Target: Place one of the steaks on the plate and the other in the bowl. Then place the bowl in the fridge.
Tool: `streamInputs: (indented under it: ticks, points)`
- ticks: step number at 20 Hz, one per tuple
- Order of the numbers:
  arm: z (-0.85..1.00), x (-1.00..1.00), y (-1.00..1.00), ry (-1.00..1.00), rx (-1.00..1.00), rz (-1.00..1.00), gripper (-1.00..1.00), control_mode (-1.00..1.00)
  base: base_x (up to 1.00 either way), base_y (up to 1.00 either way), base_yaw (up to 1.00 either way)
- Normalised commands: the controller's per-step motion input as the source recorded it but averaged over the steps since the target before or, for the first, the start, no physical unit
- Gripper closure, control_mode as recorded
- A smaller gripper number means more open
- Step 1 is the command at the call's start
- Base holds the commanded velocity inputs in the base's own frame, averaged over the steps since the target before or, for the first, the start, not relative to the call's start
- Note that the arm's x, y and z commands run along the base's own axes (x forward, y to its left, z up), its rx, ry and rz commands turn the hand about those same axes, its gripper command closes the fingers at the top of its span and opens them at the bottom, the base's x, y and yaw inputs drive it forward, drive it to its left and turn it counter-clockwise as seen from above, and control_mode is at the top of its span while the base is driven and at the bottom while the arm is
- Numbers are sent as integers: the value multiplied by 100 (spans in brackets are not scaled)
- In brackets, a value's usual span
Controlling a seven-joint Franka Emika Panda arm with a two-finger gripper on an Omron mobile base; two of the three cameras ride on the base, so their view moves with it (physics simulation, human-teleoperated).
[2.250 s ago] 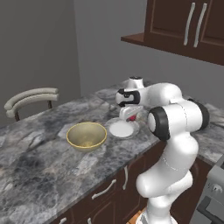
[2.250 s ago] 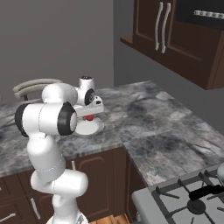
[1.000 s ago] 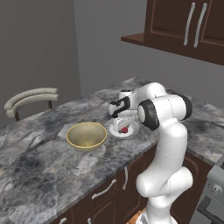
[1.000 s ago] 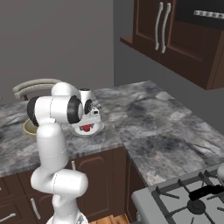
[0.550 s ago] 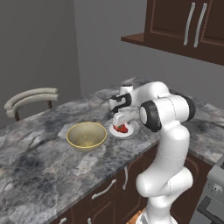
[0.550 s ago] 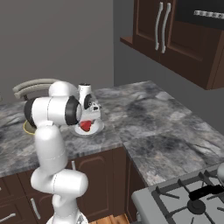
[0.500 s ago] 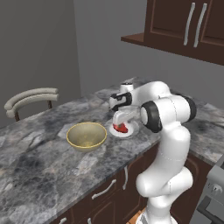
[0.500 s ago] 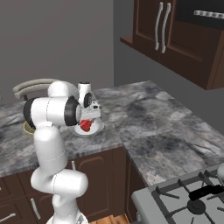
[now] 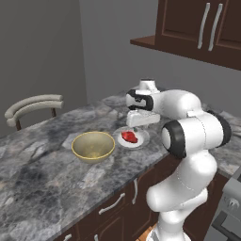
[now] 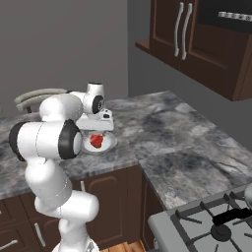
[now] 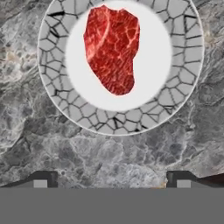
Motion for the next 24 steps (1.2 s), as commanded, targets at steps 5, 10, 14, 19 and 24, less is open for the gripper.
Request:
streamInputs:
  ticks: [5, 10, 14, 19, 24]
  points:
    - [18, -100, -27, -2, -2, -26, -100, -100, 0, 0, 0]
    - [8, -100, -6, -13, -6, -17, -100, -100, 0, 0, 0]
    - [1, -92, -9, -22, -7, -14, -100, -100, 0, 0, 0]
    - [1, -48, -29, -13, -3, -22, -100, -100, 0, 0, 0]
    - [0, -8, -15, -6, 1, -6, -100, -100, 0, 0, 0]
